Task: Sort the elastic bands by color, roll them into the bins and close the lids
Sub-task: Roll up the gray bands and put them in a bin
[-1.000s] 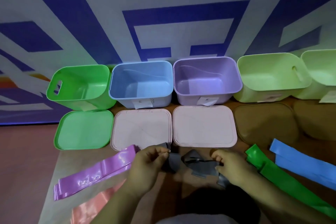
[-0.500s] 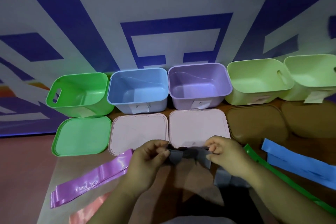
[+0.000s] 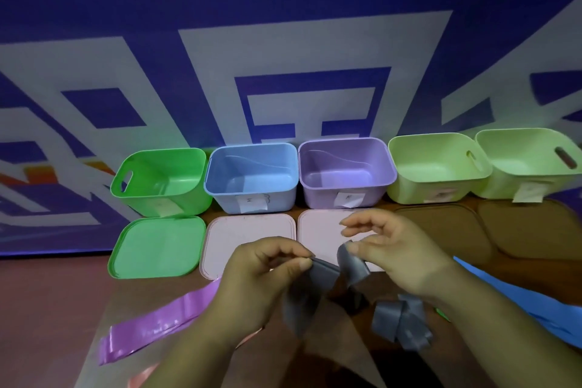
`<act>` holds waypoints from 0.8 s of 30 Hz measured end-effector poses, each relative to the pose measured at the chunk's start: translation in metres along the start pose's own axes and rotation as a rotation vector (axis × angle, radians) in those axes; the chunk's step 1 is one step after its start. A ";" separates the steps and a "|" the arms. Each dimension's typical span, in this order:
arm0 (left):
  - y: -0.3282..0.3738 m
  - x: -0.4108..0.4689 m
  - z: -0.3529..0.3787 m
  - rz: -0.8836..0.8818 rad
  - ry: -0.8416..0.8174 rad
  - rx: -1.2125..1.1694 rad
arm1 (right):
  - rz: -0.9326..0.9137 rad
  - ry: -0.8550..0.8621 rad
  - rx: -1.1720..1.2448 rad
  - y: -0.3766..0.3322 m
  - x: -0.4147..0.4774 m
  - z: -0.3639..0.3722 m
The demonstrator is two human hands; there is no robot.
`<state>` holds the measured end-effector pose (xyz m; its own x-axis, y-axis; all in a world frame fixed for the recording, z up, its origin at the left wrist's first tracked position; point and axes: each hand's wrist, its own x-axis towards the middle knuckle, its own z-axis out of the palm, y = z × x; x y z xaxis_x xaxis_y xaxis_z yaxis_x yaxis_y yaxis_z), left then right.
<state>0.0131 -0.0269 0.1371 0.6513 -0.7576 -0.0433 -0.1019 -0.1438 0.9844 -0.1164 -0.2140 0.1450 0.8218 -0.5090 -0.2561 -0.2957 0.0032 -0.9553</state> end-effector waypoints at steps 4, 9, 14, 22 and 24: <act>0.016 -0.003 0.004 0.105 0.001 0.000 | -0.060 -0.005 0.091 -0.026 -0.013 0.003; 0.028 -0.006 0.006 0.109 -0.002 -0.056 | -0.092 -0.085 0.106 -0.049 -0.023 0.001; 0.035 -0.008 0.010 0.094 0.013 -0.107 | -0.120 -0.082 0.143 -0.059 -0.028 0.004; 0.039 -0.007 0.014 0.084 0.052 -0.112 | -0.145 -0.058 0.191 -0.057 -0.028 0.005; 0.039 -0.007 0.015 0.092 0.062 -0.108 | -0.153 -0.040 0.198 -0.057 -0.028 0.005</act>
<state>-0.0066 -0.0367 0.1728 0.6883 -0.7233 0.0557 -0.0845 -0.0037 0.9964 -0.1202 -0.1953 0.2061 0.8696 -0.4816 -0.1085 -0.0690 0.0991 -0.9927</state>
